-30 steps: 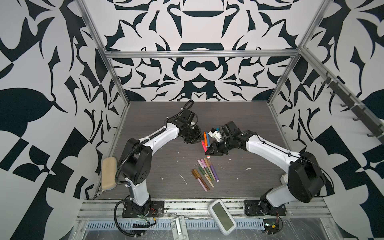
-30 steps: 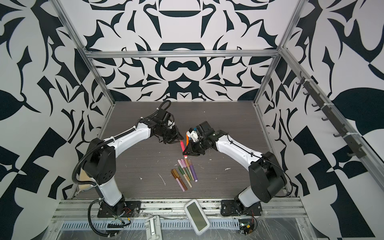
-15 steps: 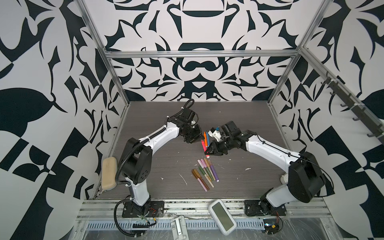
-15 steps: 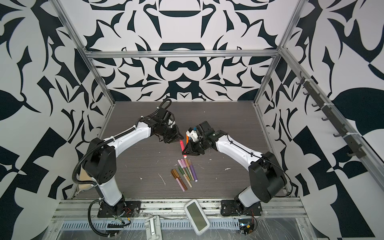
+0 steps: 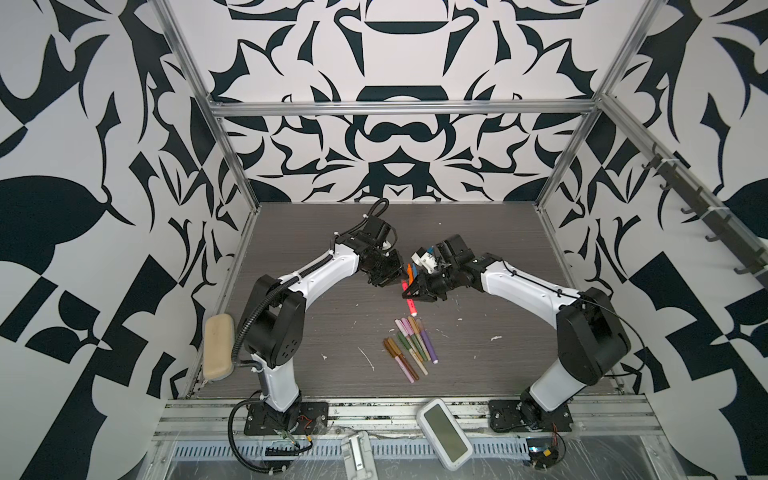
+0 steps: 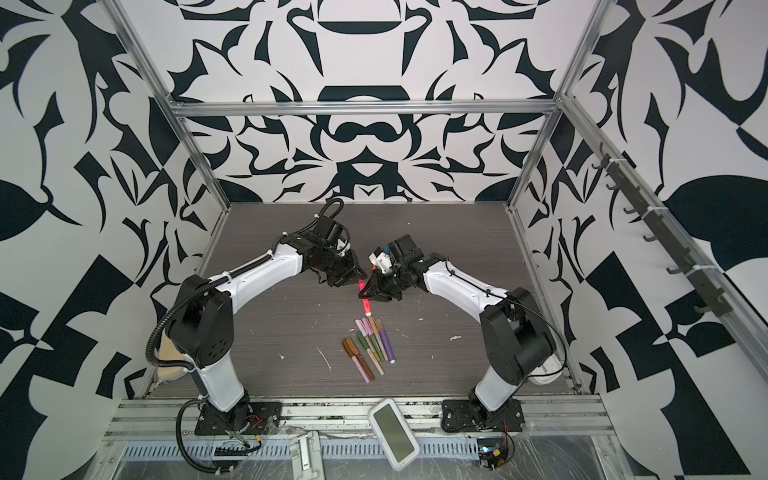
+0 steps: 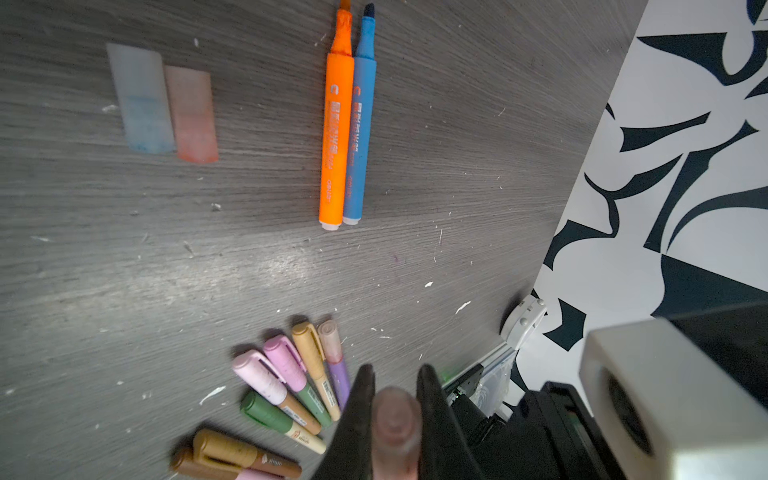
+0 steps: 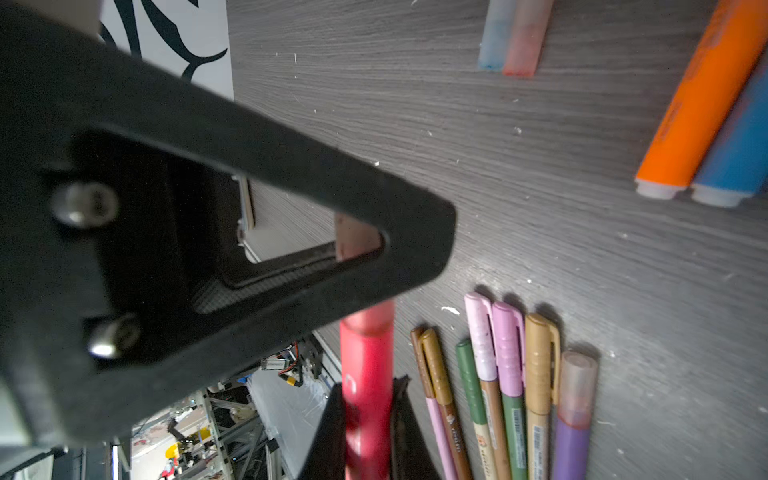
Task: Open the pen caps
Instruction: 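Close the left gripper on the clear cap and pull it off the pink highlighter, then carry the cap with the left gripper beside the other caps and release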
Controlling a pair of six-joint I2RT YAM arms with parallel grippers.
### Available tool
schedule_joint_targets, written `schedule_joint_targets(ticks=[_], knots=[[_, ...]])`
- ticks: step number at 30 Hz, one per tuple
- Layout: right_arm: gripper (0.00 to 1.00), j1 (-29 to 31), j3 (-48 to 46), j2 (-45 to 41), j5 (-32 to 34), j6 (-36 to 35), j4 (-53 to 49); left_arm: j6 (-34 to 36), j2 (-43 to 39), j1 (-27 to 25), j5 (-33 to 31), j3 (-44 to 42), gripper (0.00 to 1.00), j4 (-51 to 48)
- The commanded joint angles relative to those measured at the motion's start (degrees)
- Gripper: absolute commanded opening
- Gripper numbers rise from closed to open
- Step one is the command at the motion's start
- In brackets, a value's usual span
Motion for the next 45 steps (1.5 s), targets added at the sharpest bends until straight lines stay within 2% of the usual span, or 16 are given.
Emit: schedule_joint_targets(ticks=[1,4,7,9,11,12,18,23,27,36,45], knots=[[0.00,-0.02,0.87,-1.24,-0.48,-0.17,-1.35,-0.51,0.12,0.15,0.47,1.14,0.00,0.57],[0.00,0.88,-1.56,-3.28,0.50,-2.25,-4.60,1.00,3.06,3.33,1.14,6.43,0.00,0.40],[0.00,4.13,-7.32,-7.75,0.77,-2.68,-5.28,9.15,12.38,11.19,-0.10,25.57,0.00,-13.39],[0.00,5.26,-11.21,-11.51,1.42,-1.91,-4.67,11.83,18.48,15.62,-2.74,39.32,0.00,-21.80],[0.00,4.06,-11.59,-14.32,2.91,-2.34,-5.80,12.87,21.17,17.21,-4.79,44.70,0.00,-25.70],[0.00,3.00,-11.34,-15.08,2.97,-1.99,-5.56,12.76,20.82,17.13,-4.65,43.86,0.00,-24.94],[0.00,0.87,-8.74,-14.88,4.55,-0.43,-4.03,11.70,13.35,15.58,-3.24,25.06,0.00,-15.21],[0.00,0.39,-7.83,-14.83,7.80,-1.88,-6.00,14.89,11.62,15.52,-2.46,17.05,0.00,-14.64],[0.00,-0.26,-6.68,-14.29,9.97,-3.84,-8.01,17.67,11.48,14.95,-4.84,12.20,0.00,-15.32],[0.00,-0.92,-5.62,-11.41,10.36,-3.55,-7.79,24.92,16.68,14.83,-8.00,11.86,0.00,-20.36],[0.00,-1.01,-6.14,-11.47,11.32,-2.28,-7.26,24.93,20.32,14.86,-5.74,11.51,0.00,-19.97]])
